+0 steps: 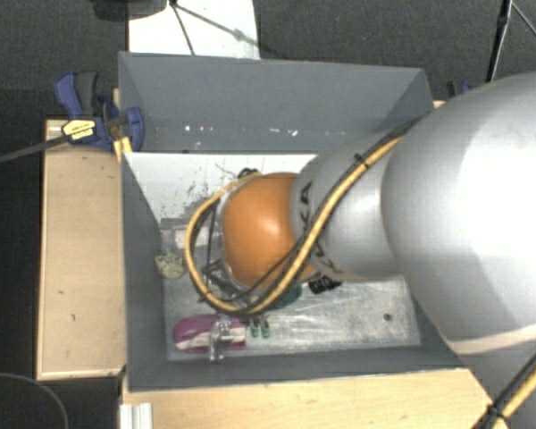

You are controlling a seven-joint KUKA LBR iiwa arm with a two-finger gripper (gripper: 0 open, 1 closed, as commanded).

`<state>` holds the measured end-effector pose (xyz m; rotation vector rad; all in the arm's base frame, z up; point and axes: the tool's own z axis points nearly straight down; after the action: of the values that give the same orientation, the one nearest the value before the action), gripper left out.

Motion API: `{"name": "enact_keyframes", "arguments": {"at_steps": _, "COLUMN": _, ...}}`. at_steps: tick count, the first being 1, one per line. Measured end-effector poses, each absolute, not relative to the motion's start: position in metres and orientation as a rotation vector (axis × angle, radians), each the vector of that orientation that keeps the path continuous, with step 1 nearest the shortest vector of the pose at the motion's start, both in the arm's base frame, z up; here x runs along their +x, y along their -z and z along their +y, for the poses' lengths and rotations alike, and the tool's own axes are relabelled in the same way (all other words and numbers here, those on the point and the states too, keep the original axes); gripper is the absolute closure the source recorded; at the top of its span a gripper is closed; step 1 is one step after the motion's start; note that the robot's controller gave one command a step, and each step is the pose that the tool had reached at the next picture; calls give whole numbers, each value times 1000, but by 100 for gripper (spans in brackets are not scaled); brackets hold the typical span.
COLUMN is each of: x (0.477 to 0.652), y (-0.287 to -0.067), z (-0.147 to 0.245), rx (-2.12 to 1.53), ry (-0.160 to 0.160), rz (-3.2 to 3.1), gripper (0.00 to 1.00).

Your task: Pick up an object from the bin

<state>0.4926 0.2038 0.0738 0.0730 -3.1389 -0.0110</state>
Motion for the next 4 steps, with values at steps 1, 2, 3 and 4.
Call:
{"name": "enact_keyframes", "arguments": {"at_steps": 1, "x": 500, "y": -101, "z": 195, "rx": -522, "ry": 4, "rz": -3103, "gripper": 0}}
{"name": "enact_keyframes", "arguments": {"at_steps": 2, "x": 479, "y": -101, "z": 198, "rx": -719, "ry": 1, "rz": -3060, "gripper": 0}}
{"name": "enact_keyframes", "arguments": {"at_steps": 3, "x": 479, "y": -76, "z": 203, "rx": -932, "ry": 10, "rz": -3003, "gripper": 0}}
{"name": "enact_keyframes", "arguments": {"at_steps": 4, "x": 481, "y": -79, "z": 204, "rx": -933, "ry": 5, "rz": -3002, "gripper": 0}}
